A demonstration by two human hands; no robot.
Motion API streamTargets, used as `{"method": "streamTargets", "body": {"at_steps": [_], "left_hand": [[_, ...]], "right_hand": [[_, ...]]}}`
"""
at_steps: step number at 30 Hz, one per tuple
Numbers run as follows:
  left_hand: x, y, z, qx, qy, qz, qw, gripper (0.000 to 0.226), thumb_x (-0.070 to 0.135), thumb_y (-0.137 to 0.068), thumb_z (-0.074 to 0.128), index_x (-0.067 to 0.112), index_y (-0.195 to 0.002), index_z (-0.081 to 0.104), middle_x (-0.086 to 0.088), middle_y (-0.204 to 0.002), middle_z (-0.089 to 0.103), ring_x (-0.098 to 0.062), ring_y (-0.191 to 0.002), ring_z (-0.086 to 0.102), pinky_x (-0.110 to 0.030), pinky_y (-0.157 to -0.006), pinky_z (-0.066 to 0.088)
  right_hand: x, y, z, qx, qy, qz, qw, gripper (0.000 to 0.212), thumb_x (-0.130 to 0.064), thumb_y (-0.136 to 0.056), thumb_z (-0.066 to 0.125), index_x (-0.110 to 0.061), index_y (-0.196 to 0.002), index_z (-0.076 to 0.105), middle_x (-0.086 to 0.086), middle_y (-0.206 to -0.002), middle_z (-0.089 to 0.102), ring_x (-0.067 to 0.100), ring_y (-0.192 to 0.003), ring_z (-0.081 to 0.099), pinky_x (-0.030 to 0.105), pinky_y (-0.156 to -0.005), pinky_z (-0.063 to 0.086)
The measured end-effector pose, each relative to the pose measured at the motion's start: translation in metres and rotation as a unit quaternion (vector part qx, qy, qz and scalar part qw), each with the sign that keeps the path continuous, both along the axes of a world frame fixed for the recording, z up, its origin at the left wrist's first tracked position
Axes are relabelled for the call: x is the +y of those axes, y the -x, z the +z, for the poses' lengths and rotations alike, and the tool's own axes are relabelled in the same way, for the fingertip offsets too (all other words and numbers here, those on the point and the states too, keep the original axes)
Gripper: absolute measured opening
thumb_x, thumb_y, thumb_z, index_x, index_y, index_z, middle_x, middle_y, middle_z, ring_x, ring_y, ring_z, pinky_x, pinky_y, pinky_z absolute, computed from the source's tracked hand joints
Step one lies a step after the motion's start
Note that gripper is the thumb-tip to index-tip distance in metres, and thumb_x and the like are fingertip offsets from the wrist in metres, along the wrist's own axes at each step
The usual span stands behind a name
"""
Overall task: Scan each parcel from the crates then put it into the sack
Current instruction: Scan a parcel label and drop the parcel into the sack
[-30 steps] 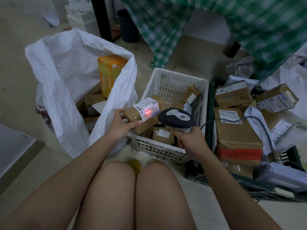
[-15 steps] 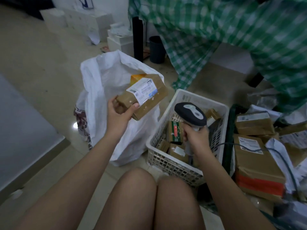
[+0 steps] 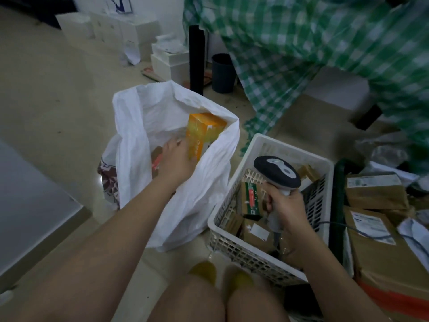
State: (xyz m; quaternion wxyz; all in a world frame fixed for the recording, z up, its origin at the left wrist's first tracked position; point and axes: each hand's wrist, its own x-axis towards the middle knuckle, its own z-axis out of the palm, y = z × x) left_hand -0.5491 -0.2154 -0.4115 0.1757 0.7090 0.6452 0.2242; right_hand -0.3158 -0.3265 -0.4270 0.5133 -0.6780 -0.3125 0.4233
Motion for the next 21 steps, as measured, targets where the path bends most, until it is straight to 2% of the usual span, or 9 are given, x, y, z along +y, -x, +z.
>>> {"method": "streamTargets", "body": {"at_steps": [2, 4, 6, 8, 10, 12, 15, 17, 21], "left_hand": [[-0.012, -0.016, 0.001, -0.063, -0.032, -0.033, 0.997, 0.039, 0.019, -0.092, 0.055, 0.012, -0.13, 0.052, -0.014, -0.134, 0.046, -0.031, -0.127, 0.041, -0.036, -0.1, 0.036], [-0.026, -0.036, -0.002, -0.123, -0.056, -0.077, 0.988, 0.033, 0.014, -0.094, 0.054, 0.013, -0.127, 0.055, -0.008, -0.128, 0.049, -0.023, -0.117, 0.048, -0.029, -0.094, 0.04], [-0.036, -0.059, -0.009, -0.172, -0.055, -0.123, 0.976, 0.026, 0.011, -0.095, 0.053, 0.015, -0.12, 0.058, -0.002, -0.117, 0.048, -0.016, -0.106, 0.052, -0.029, -0.091, 0.046], [-0.038, -0.081, -0.022, -0.195, -0.008, -0.158, 0.968, 0.025, 0.012, -0.095, 0.053, 0.015, -0.119, 0.058, 0.003, -0.111, 0.044, -0.012, -0.098, 0.053, -0.029, -0.087, 0.049], [-0.035, -0.105, -0.045, -0.17, 0.047, -0.194, 0.965, 0.025, 0.014, -0.095, 0.056, 0.014, -0.119, 0.059, 0.002, -0.109, 0.045, -0.015, -0.094, 0.055, -0.029, -0.085, 0.049], [-0.031, -0.128, -0.077, -0.117, 0.081, -0.248, 0.958, 0.025, 0.015, -0.091, 0.061, 0.012, -0.116, 0.062, -0.003, -0.109, 0.052, -0.021, -0.095, 0.058, -0.029, -0.083, 0.047], [-0.028, -0.157, -0.131, -0.042, 0.18, -0.322, 0.929, 0.035, 0.022, -0.087, 0.068, 0.012, -0.12, 0.062, -0.006, -0.117, 0.06, -0.022, -0.104, 0.059, -0.03, -0.087, 0.048], [-0.026, -0.173, -0.163, 0.014, 0.244, -0.349, 0.905, 0.055, 0.033, -0.085, 0.07, 0.016, -0.134, 0.053, -0.008, -0.133, 0.054, -0.023, -0.118, 0.054, -0.037, -0.097, 0.047], [-0.02, -0.19, -0.213, 0.158, 0.285, -0.388, 0.862, 0.093, 0.048, -0.078, 0.073, 0.024, -0.152, 0.021, -0.009, -0.154, 0.027, -0.03, -0.138, 0.031, -0.047, -0.108, 0.036]], "right_hand": [[-0.005, -0.011, -0.004, -0.019, 0.01, -0.015, 1.0, 0.033, -0.012, -0.091, 0.062, -0.008, -0.062, 0.048, 0.01, -0.053, 0.048, 0.012, -0.041, 0.045, 0.022, -0.044, 0.041], [-0.01, -0.023, -0.011, -0.026, 0.02, -0.031, 0.999, 0.03, -0.01, -0.091, 0.062, -0.008, -0.064, 0.048, 0.01, -0.055, 0.049, 0.007, -0.038, 0.045, 0.018, -0.041, 0.04], [-0.016, -0.035, -0.019, -0.032, 0.026, -0.042, 0.998, 0.028, -0.011, -0.09, 0.063, -0.009, -0.066, 0.05, 0.01, -0.057, 0.051, 0.006, -0.039, 0.047, 0.02, -0.044, 0.042], [-0.019, -0.045, -0.025, -0.037, 0.029, -0.058, 0.997, 0.025, -0.013, -0.091, 0.063, -0.008, -0.069, 0.051, 0.012, -0.059, 0.051, 0.008, -0.041, 0.048, 0.025, -0.049, 0.043], [-0.018, -0.055, -0.03, -0.04, 0.03, -0.092, 0.995, 0.027, -0.012, -0.091, 0.063, -0.007, -0.068, 0.051, 0.011, -0.058, 0.051, 0.01, -0.043, 0.049, 0.025, -0.048, 0.043], [-0.014, -0.063, -0.037, -0.032, 0.028, -0.121, 0.992, 0.029, -0.011, -0.092, 0.063, -0.011, -0.065, 0.051, 0.009, -0.056, 0.051, 0.008, -0.042, 0.049, 0.019, -0.042, 0.041], [-0.002, -0.076, -0.054, -0.018, 0.028, -0.136, 0.99, 0.027, -0.012, -0.091, 0.063, -0.012, -0.067, 0.052, 0.008, -0.057, 0.052, 0.012, -0.046, 0.05, 0.021, -0.045, 0.043], [0.007, -0.084, -0.067, -0.009, 0.04, -0.131, 0.991, 0.024, -0.014, -0.092, 0.063, -0.01, -0.07, 0.053, 0.008, -0.059, 0.052, 0.012, -0.048, 0.05, 0.02, -0.047, 0.043], [0.026, -0.094, -0.092, 0.031, 0.052, -0.134, 0.989, 0.019, -0.012, -0.091, 0.063, -0.009, -0.074, 0.054, 0.007, -0.059, 0.051, 0.01, -0.044, 0.047, 0.019, -0.044, 0.04]]}}
